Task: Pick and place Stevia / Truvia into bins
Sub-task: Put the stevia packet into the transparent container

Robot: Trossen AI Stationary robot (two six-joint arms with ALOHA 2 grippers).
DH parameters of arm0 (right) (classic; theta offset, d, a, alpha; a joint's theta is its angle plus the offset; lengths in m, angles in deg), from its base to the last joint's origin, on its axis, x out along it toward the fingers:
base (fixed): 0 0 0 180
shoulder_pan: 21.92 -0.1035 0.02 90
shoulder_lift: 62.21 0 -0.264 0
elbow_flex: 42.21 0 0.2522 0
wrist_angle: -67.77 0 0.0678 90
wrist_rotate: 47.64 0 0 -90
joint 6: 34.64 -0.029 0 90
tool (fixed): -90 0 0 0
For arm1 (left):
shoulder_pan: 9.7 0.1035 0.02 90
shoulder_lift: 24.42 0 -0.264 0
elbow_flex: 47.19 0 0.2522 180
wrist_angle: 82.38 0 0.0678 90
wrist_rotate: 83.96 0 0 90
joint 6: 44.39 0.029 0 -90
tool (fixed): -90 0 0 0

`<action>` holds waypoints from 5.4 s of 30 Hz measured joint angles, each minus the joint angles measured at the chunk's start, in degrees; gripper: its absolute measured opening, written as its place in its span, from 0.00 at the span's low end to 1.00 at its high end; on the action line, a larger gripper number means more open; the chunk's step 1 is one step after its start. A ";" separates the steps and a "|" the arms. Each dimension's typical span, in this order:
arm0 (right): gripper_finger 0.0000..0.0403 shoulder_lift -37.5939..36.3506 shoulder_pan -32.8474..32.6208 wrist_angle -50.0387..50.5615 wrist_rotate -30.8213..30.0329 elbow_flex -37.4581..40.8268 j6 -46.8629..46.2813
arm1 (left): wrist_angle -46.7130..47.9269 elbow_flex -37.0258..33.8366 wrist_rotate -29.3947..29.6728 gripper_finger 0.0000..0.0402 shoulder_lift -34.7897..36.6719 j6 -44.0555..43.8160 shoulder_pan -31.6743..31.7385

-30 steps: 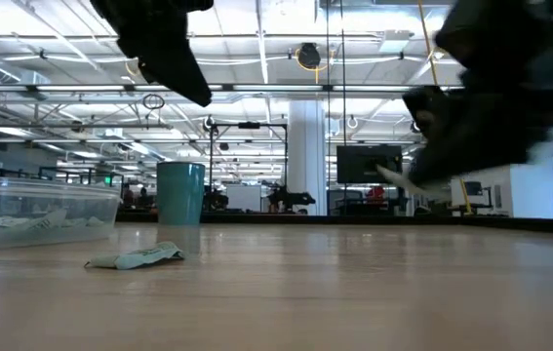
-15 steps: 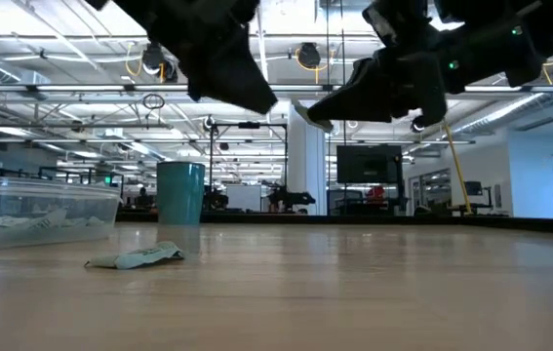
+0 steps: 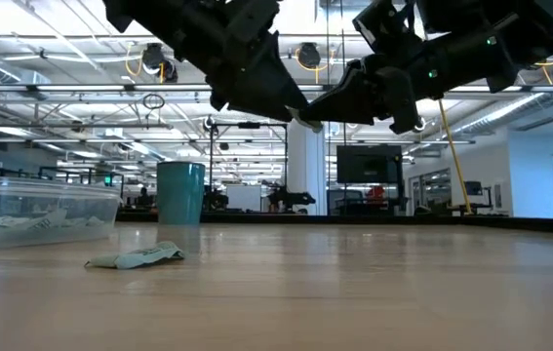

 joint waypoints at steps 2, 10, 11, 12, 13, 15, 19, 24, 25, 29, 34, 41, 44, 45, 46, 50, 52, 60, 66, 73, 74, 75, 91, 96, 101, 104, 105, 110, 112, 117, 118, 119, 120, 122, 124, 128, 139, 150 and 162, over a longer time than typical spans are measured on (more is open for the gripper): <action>0.03 0.00 0.47 0.06 2.74 0.00 -0.08 | -1.19 0.00 0.20 0.58 0.00 0.83 0.18; 0.03 0.00 0.60 -0.85 4.47 0.00 0.15 | -0.95 0.00 -2.39 0.47 0.00 0.75 1.07; 0.03 0.00 0.60 -0.80 4.48 0.00 0.30 | -0.81 0.00 -2.77 0.43 0.00 0.77 1.07; 0.04 0.00 0.60 -0.79 4.48 0.00 0.42 | -0.70 0.00 -3.31 0.39 0.00 0.79 1.07; 0.04 0.00 0.60 -0.79 4.50 0.00 0.42 | -0.69 0.00 -3.71 0.35 0.00 0.81 1.07; 0.06 0.00 0.60 -1.05 4.56 0.00 0.42 | -0.71 0.00 -4.13 0.26 0.00 0.85 1.07; 0.11 -0.02 0.59 -0.64 4.53 0.00 0.47 | -0.20 0.00 -4.29 0.09 0.00 1.39 1.07; 0.21 -0.04 0.49 0.19 4.07 -0.07 -1.41 | 3.54 0.09 -4.59 0.04 0.64 -0.57 0.98; 0.24 -0.08 0.49 0.73 3.90 -0.07 -2.09 | 5.64 0.11 -3.93 0.05 1.28 -1.52 0.88; 0.30 -0.04 0.16 2.46 3.12 0.00 -4.70 | 17.71 0.04 -3.32 0.03 5.51 -5.10 -0.28; 0.33 -0.04 -1.28 4.54 3.12 0.00 -4.68 | 37.30 0.07 -5.91 0.04 12.43 -15.44 -4.95; 0.33 -0.04 -2.31 4.56 3.28 0.00 -6.48 | 54.35 -0.42 -10.83 0.02 14.01 -35.58 -14.39; 0.34 -0.04 -2.24 4.54 6.67 0.00 -9.90 | 54.68 -1.81 -9.86 0.08 14.01 -41.56 -16.63; 0.34 -0.04 -2.21 4.54 8.89 0.00 -10.43 | 54.73 -2.18 -9.45 0.11 13.99 -43.15 -17.08; 0.35 -0.01 -2.21 4.54 11.00 0.00 -10.72 | 55.21 -2.41 -9.07 0.14 14.01 -44.41 -17.47; 0.39 1.18 -3.55 2.63 15.12 0.00 -13.27 | 56.92 -3.51 -7.47 0.26 14.01 -47.07 -17.84; 0.41 2.40 -4.57 1.53 15.08 -0.52 -13.84 | 57.26 -4.02 -7.13 0.30 14.01 -47.57 -17.64; 0.44 14.61 -7.85 2.47 15.39 -13.10 -16.22 | 55.89 -3.38 -1.85 0.36 14.02 -43.33 -16.72; 0.44 26.44 -7.84 10.30 21.34 -26.25 -17.19 | 50.64 -2.64 5.41 0.32 14.01 -37.70 -15.05; 0.40 34.64 -7.47 13.25 22.42 -32.20 -19.34 | 47.42 -2.64 6.05 0.32 14.01 -34.67 -14.09; 0.39 35.24 -7.20 12.91 22.41 -32.32 -19.75 | 47.18 -2.64 6.09 0.32 14.01 -34.63 -14.13; 0.38 35.79 -6.90 12.56 22.39 -32.42 -20.15 | 47.05 -2.62 6.10 0.32 14.01 -34.63 -14.14; 0.02 36.28 -4.34 14.02 22.58 -32.44 -16.47 | 47.03 -2.62 6.02 0.32 14.01 -34.93 -14.25; 0.02 36.36 -4.32 12.81 25.66 -32.34 -11.58 | 47.03 -2.62 5.96 0.32 14.01 -35.07 -14.25; 0.10 36.46 -4.95 6.50 25.87 -32.26 -9.37 | 47.03 -2.62 5.92 0.32 14.01 -34.84 -14.25; 0.20 36.39 -4.84 4.80 27.06 -32.26 -10.60 | 47.02 -2.62 5.88 0.32 14.01 -34.60 -14.25; 0.24 36.41 -4.82 4.63 26.80 -32.26 -10.60 | 47.01 -2.62 5.89 0.32 14.01 -34.32 -14.25; 0.41 36.39 -4.67 0.13 27.12 -32.26 -11.86 | 46.99 -2.62 5.92 0.32 14.01 -33.12 -14.25; 0.46 36.49 -4.50 0.35 27.16 -32.29 -12.35 | 46.94 -2.62 5.96 0.32 14.01 -33.10 -14.25; 0.50 39.40 -4.36 1.41 26.88 -32.79 -14.83 | 46.92 -2.62 6.01 0.32 14.01 -32.82 -14.25; 0.49 40.01 -4.33 1.42 26.61 -33.11 -14.84 | 46.82 -2.62 6.03 0.32 14.01 -32.31 -14.25; 0.49 40.30 -4.32 1.48 26.29 -33.18 -14.84 | 46.77 -2.62 6.03 0.32 14.01 -31.81 -14.25; 0.48 40.42 -4.32 1.69 25.86 -33.24 -14.85 | 46.79 -2.62 6.03 0.32 14.01 -31.57 -14.25; 0.47 40.44 -4.10 2.42 25.29 -33.57 -14.86 | 46.78 -2.60 6.03 0.32 14.01 -31.54 -14.25; 0.44 40.35 -3.87 4.31 25.15 -33.64 -15.36 | 46.90 -2.60 6.02 0.32 14.00 -31.51 -14.25; 0.33 40.22 -3.31 8.30 25.31 -33.73 -16.61 | 46.85 -2.58 6.01 0.32 13.99 -30.49 -14.25; 0.04 34.95 -3.01 15.63 15.92 -32.53 -10.35 | 46.18 -2.58 5.81 0.32 13.99 -31.61 -14.38; 0.01 25.32 -1.90 18.47 -9.18 -32.57 5.08 | 33.17 -2.60 7.42 0.32 14.01 -30.60 -13.99; 0.01 18.30 -1.45 19.49 7.10 -32.59 -4.14 | 35.08 -2.69 12.89 0.32 14.00 -23.79 -13.14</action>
